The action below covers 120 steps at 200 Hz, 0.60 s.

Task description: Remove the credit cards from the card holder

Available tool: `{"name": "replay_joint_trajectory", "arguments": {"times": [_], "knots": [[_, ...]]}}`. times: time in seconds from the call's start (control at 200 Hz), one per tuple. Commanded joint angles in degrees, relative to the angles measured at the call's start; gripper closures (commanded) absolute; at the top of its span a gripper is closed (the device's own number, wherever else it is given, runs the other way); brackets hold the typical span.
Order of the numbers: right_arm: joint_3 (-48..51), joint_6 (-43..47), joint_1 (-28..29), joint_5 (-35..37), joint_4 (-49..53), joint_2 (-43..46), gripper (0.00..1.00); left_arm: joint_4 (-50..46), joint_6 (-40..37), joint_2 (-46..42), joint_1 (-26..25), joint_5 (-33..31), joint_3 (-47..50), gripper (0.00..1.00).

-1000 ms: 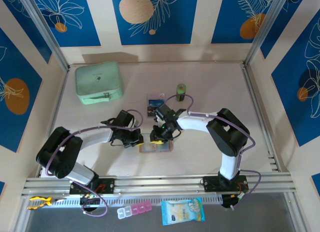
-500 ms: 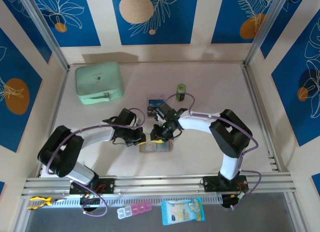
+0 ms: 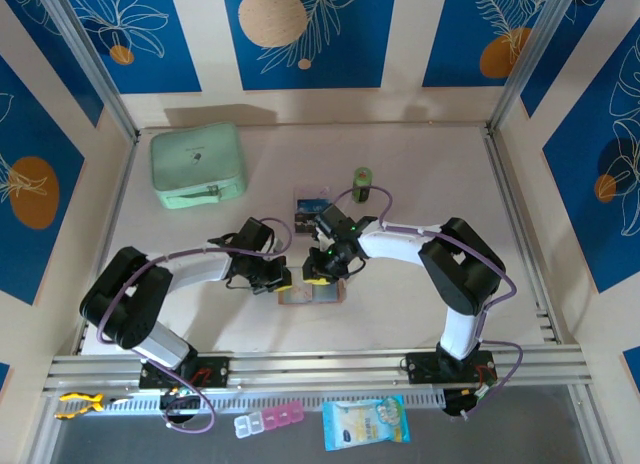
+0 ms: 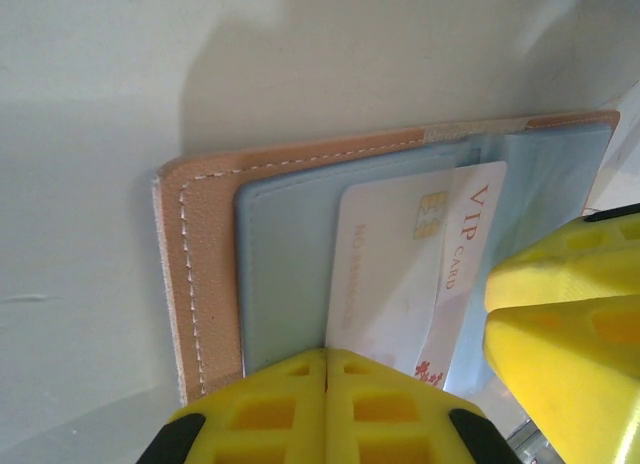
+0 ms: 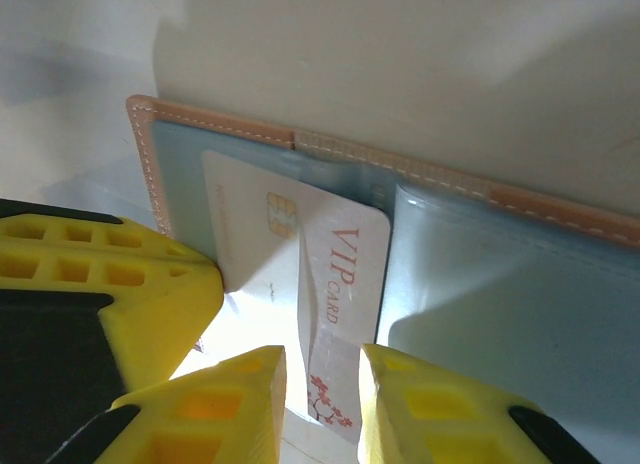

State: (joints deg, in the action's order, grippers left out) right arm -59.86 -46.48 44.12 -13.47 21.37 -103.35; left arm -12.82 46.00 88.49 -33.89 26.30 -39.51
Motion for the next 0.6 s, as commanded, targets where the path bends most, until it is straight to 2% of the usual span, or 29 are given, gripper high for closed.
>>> {"name": "replay_joint_trajectory", "arguments": {"times": [0.0,0.31,0.595], "knots": [[0.97,0.28,-0.33,-1.20,-0.60,-1.25,0.73,-3.01,-1.01,1.61,-0.39,-2.23,-0.66,1.00],[2.02,-0.96,-0.48,-3.97,-3.94,-2.43,0.73,-3.05,-1.04,2.54,-0.38,-2.18,-0.84,1.00],[2.58,-0.34,-0.93,-1.18,-1.22,-0.02,0.73,-3.05,-0.91,2.83,-0.37,-2.15,-0.83,1.00]]}}
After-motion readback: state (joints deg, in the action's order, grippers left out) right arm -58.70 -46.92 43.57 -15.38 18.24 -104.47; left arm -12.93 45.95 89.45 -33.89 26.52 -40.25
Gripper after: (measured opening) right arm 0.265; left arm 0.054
